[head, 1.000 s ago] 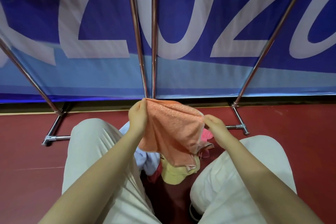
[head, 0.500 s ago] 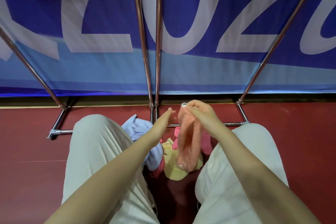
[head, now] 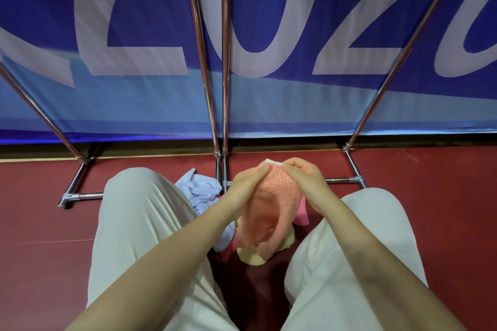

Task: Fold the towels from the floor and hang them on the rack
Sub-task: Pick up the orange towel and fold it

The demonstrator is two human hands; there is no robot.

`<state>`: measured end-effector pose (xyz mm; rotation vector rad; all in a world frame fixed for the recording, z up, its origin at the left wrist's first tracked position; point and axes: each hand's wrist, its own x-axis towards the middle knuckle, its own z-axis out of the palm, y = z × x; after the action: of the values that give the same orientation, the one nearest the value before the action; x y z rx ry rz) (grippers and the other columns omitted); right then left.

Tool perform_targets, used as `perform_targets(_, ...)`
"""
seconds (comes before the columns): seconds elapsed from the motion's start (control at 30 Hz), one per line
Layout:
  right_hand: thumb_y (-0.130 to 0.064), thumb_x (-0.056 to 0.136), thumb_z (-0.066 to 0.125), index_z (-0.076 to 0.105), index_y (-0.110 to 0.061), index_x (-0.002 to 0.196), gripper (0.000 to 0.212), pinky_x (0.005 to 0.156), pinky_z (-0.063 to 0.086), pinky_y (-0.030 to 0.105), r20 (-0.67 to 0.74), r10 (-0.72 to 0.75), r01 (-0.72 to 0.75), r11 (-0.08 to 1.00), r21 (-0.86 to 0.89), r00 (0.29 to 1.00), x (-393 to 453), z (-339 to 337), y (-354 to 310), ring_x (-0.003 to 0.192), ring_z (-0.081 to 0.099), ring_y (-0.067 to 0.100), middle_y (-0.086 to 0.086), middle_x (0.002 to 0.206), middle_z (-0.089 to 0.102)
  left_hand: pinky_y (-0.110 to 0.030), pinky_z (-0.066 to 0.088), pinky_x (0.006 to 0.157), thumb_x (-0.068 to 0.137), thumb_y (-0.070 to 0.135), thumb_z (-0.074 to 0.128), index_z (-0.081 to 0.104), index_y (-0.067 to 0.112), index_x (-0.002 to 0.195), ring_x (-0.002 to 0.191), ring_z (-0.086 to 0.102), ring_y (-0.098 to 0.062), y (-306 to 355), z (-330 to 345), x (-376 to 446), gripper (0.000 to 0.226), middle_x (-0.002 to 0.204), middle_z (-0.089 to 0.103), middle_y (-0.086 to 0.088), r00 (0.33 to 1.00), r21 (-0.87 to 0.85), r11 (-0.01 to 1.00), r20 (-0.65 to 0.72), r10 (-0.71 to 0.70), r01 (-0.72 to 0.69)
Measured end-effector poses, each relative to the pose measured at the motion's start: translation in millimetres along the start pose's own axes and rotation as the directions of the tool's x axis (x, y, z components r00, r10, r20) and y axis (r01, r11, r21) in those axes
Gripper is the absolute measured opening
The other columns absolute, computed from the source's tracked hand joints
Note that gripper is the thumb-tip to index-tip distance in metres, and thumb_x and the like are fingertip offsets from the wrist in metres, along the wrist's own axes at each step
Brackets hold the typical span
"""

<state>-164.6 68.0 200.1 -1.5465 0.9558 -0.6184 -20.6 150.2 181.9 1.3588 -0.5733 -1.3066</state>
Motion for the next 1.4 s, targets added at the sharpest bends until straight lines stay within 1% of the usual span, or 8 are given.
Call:
perform_targets(0.27,-0.021,0.091,0.062,0.058,0.004,0.076,0.03,0.052,0.027,0.021,0.145,-0.003,0.039,0.969,-0.244,0.989,-10,32,39,0.053,0.034,0.0,-0.005,0.061,0.04,-0.024,0.051,0.072,0.095,0.026,0.059,0.069,0.013,0.095,0.079,0.063,-0.01,21,-16,2,0.017,0.084,0.068,0.0,0.931,-0.231,0.954,-0.35,0.1,-0.19)
perform_targets(0.37,-0.021,0.093,0.059,0.05,-0.009,0.065,0.032,0.049,0.023,0.02,0.185,0.007,0.043,0.963,-0.267,0.983,-15,35,50,0.05,0.03,0.002,-0.005,0.059,0.034,-0.02,0.054,0.064,0.096,0.024,0.058,0.07,0.014,0.088,0.067,0.064,-0.007,36,-31,-3,0.017,0.074,0.068,0.003,0.885,-0.252,0.932,-0.449,0.126,-0.261)
perform_targets(0.63,-0.017,0.093,0.058,0.039,-0.013,0.057,0.041,0.062,0.025,0.032,0.105,0.097,-0.042,0.9,-0.433,0.99,-1,10,87,0.057,0.04,0.021,0.012,0.059,0.042,-0.029,0.05,0.079,0.096,0.024,0.056,0.069,0.021,0.076,0.074,0.061,-0.007,52,-87,-2,0.025,0.079,0.066,0.006,0.68,-0.215,0.889,-0.721,0.135,-0.404)
perform_targets(0.73,-0.014,0.093,0.057,0.042,-0.016,0.06,0.036,0.057,0.027,0.026,0.096,0.118,-0.06,0.881,-0.469,0.988,-3,4,89,0.058,0.034,0.011,-0.002,0.061,0.039,-0.034,0.05,0.088,0.095,0.027,0.056,0.07,0.019,0.079,0.084,0.062,-0.014,47,-106,2,0.024,0.084,0.068,0.003,0.631,-0.245,0.871,-0.771,0.091,-0.425)
perform_targets(0.97,-0.012,0.096,0.05,0.053,-0.008,0.073,0.023,0.057,0.029,0.022,0.03,0.155,-0.124,0.877,-0.464,0.987,-2,0,85,0.068,0.041,0.014,0.004,0.071,0.048,-0.015,0.047,0.066,0.101,0.026,0.043,0.063,0.019,0.082,0.075,0.057,-0.007,43,-108,1,0.027,0.08,0.061,0.006,0.54,-0.113,0.908,-0.83,0.136,-0.402)
perform_targets(1.13,-0.018,0.098,0.045,0.058,0.005,0.085,0.029,0.067,0.038,0.035,-0.049,0.112,-0.122,0.888,-0.444,0.992,-4,4,55,0.068,0.042,0.011,0.012,0.073,0.052,-0.029,0.05,0.078,0.101,0.03,0.039,0.063,0.017,0.094,0.085,0.062,-0.016,44,-106,4,0.028,0.101,0.069,0.002,0.677,-0.233,0.922,-0.735,0.041,-0.309)
perform_targets(1.23,-0.017,0.098,0.046,0.062,-0.006,0.091,0.02,0.074,0.038,0.028,-0.07,0.049,-0.073,0.913,-0.402,0.996,-10,5,35,0.069,0.042,0.002,-0.005,0.079,0.055,-0.029,0.051,0.071,0.102,0.022,0.043,0.06,0.01,0.089,0.07,0.061,-0.017,44,-85,1,0.024,0.084,0.067,-0.003,0.799,-0.379,0.887,-0.601,-0.019,-0.264)
perform_targets(1.4,-0.011,0.094,0.052,0.063,-0.007,0.091,0.012,0.072,0.033,-0.002,-0.083,-0.027,-0.002,0.944,-0.329,0.996,-18,4,24,0.081,0.053,0.004,0.001,0.092,0.065,-0.029,0.032,0.055,0.084,0.024,0.055,0.044,0.022,0.058,0.057,0.035,-0.016,30,-51,1,0.028,0.057,0.039,0.003,0.875,0.036,0.993,-0.47,0.113,-0.109)
